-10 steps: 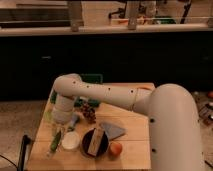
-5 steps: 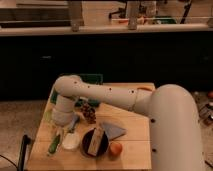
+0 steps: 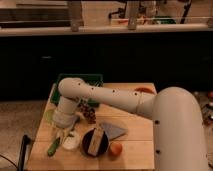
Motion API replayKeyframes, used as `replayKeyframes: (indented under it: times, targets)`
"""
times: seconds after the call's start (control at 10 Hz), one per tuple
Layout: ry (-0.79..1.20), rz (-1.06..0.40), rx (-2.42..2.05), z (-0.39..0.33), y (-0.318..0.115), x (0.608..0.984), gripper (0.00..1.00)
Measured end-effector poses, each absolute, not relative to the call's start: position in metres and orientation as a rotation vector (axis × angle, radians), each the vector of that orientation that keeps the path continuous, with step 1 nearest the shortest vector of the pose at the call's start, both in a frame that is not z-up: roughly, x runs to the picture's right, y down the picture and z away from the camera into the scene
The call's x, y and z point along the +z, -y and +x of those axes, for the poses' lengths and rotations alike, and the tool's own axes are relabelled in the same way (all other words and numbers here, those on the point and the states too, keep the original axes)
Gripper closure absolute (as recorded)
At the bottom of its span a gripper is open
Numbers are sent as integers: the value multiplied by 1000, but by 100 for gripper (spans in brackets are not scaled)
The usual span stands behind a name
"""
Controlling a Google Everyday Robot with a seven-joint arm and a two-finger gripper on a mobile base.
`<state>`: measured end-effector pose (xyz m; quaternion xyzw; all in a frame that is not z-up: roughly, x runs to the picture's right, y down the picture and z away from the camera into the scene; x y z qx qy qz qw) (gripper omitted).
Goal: Place pepper in paper cup
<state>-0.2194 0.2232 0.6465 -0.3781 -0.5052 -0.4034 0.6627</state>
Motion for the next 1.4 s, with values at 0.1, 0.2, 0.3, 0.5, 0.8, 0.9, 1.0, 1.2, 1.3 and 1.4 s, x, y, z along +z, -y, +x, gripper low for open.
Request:
replayKeyframes:
  times: [0.1,0.2,0.3,0.5,0.8,0.9,1.0,1.2,1.3,1.4]
  targets:
    - [1163,-852,-891,-219,-225,646,100]
    - [1179,-851,-872,-217,-226,647,100]
    - [1205,-850,-844,-215,-227,648,100]
    - [1256,-854,-795,-211,-229,653,100]
    - [1273,-848,-767,-208,-224,658,100]
    - [1281,-851,-764,-209,-222,659,100]
    - [1287,-855,-745,-205,-221,662,100]
    - [1298,-859,-717,-201,-220,666,100]
    - [1301,-862,-701,-199,-220,668,100]
    - [1305,-864,-684,-195,-220,671,100]
